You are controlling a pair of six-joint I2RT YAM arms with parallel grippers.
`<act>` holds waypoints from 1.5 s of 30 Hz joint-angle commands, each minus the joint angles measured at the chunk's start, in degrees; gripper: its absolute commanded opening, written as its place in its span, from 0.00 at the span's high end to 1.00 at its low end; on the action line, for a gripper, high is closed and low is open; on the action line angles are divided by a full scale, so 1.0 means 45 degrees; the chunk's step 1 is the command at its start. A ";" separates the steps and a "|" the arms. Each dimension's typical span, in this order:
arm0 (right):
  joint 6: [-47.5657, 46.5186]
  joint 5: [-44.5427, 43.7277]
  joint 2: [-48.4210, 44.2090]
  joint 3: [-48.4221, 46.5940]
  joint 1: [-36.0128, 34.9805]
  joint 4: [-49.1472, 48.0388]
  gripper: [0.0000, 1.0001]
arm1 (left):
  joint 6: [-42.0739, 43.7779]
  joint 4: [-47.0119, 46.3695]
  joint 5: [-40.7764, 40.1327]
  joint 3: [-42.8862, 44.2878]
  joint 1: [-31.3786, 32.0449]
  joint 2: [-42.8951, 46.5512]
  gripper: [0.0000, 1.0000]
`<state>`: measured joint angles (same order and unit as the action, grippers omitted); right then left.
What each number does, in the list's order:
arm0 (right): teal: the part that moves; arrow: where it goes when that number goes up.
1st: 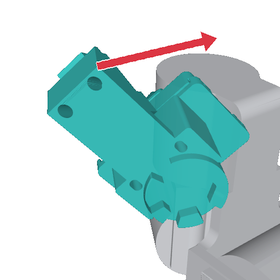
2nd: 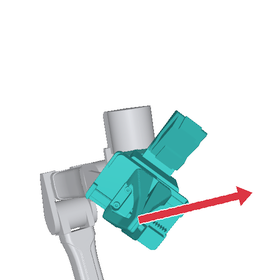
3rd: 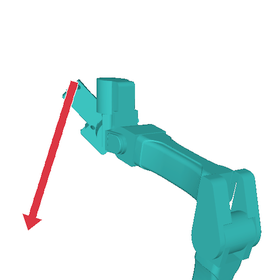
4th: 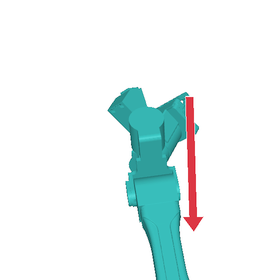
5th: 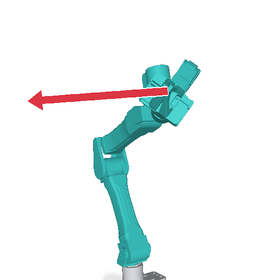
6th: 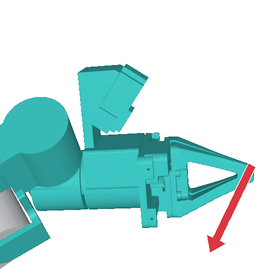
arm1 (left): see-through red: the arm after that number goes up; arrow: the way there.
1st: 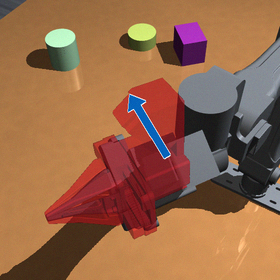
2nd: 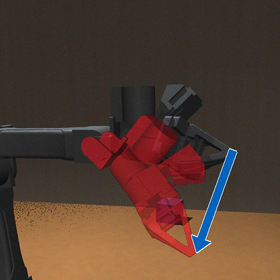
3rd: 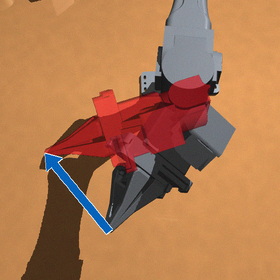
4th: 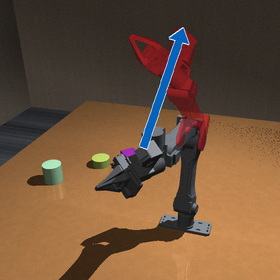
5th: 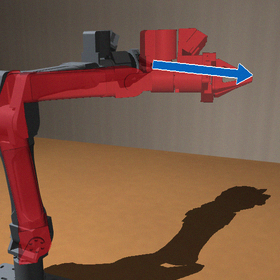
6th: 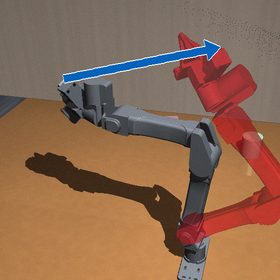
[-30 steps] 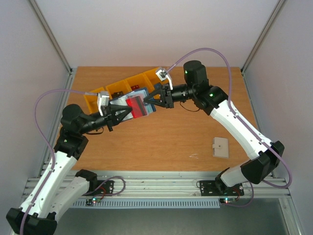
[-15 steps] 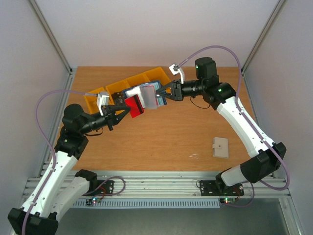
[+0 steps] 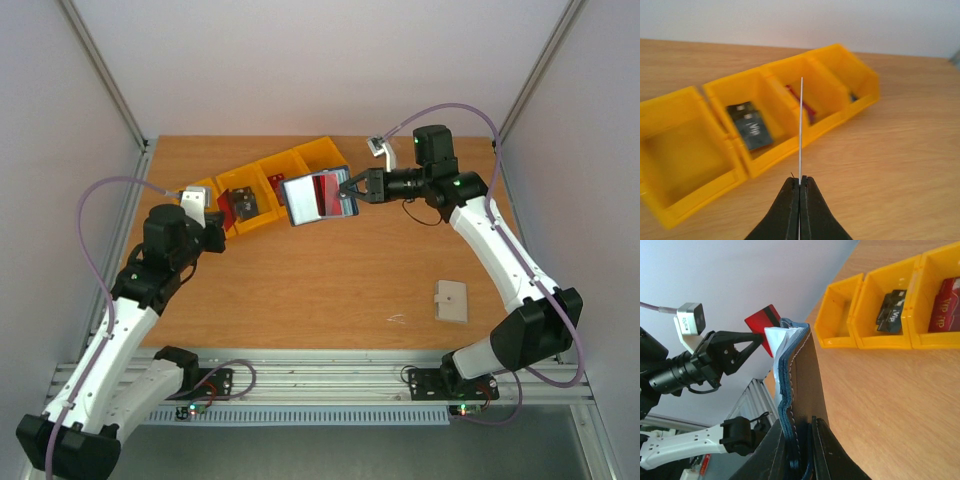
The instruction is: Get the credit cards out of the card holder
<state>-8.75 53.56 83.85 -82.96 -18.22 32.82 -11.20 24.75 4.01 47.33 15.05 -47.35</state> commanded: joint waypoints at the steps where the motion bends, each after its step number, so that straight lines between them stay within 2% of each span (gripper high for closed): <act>1: 0.0446 -0.0097 0.0171 0.0171 0.0584 -0.0040 0.99 | 0.0735 0.1123 -0.2212 0.1181 -0.0051 -0.0995 1.00; 5: 0.0432 0.0208 0.0138 0.0549 0.1311 -0.0065 0.99 | -0.0274 0.0876 -0.1149 0.2227 -0.0043 -0.2553 1.00; 10: 0.0809 0.1038 0.0787 0.1072 0.1646 0.0891 0.99 | -0.0897 -0.1587 0.1176 0.2479 -0.0044 -0.3348 1.00; 12: 0.1190 0.1179 0.0935 0.1875 0.1584 0.0566 0.99 | -0.0770 -0.2691 0.2491 0.2236 -0.0024 -0.3338 1.00; 14: 0.1251 0.1516 0.1148 0.2603 0.1504 0.0278 0.99 | 0.0127 -0.3901 0.3656 0.1874 0.0063 -0.3234 1.00; 16: 0.0909 0.1795 0.1545 0.3017 0.1454 0.0504 0.99 | 0.1748 -0.4715 0.4674 0.1609 0.0382 -0.3079 1.00; 19: 0.0236 0.1874 0.2055 0.3462 0.1433 0.1020 0.99 | 0.6057 -0.5342 0.5645 0.0971 0.1109 -0.2770 1.00; 20: 0.0132 0.1839 0.2160 0.3604 0.1431 0.1075 0.99 | 0.8199 -0.5847 0.5995 0.0632 0.1351 -0.2625 1.00; 22: -0.0025 0.1802 0.2312 0.3874 0.1430 0.1092 0.99 | 1.1279 -0.6807 0.6375 -0.0249 0.1747 -0.2489 1.00; 24: -0.0346 0.1626 0.2478 0.3923 0.1431 0.1327 0.99 | 1.4249 -0.8218 0.6678 -0.1059 0.1886 -0.2685 1.00; 27: -0.0808 0.1453 0.2626 0.3789 0.1431 0.1701 0.99 | 1.8617 -1.1550 0.6991 -0.2154 0.1885 -0.3794 1.00; 30: -0.1042 0.1406 0.2772 0.3550 0.1442 0.1918 0.99 | 2.1127 -1.5178 0.7464 -0.2116 0.1431 -0.5931 1.00; 32: -0.1158 0.1380 0.2879 0.3294 0.1441 0.2096 0.99 | 2.1781 -1.6462 0.8161 -0.1422 0.0892 -0.7419 1.00; 35: -0.1430 0.1447 0.3040 0.2809 0.1446 0.2456 0.99 | 2.2377 -1.6431 0.9543 0.0200 -0.0017 -0.9274 1.00; 39: -0.2174 0.1159 0.3458 0.1783 0.1468 0.3496 0.99 | 2.2955 -1.4209 1.0755 0.2920 -0.0991 -1.1480 1.00; 42: -0.2587 0.1107 0.3815 0.1063 0.1489 0.4112 0.99 | 2.4300 -1.0825 1.1577 0.4659 -0.1442 -1.2584 1.00; 45: -0.2886 0.1146 0.4144 0.0452 0.1536 0.4578 0.99 | 2.6331 -0.7151 1.1556 0.6615 -0.1489 -1.3532 1.00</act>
<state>-17.82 58.11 100.82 -77.08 -11.35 48.51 93.84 -27.18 50.13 68.53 8.73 -103.74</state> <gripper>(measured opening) 0.106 0.007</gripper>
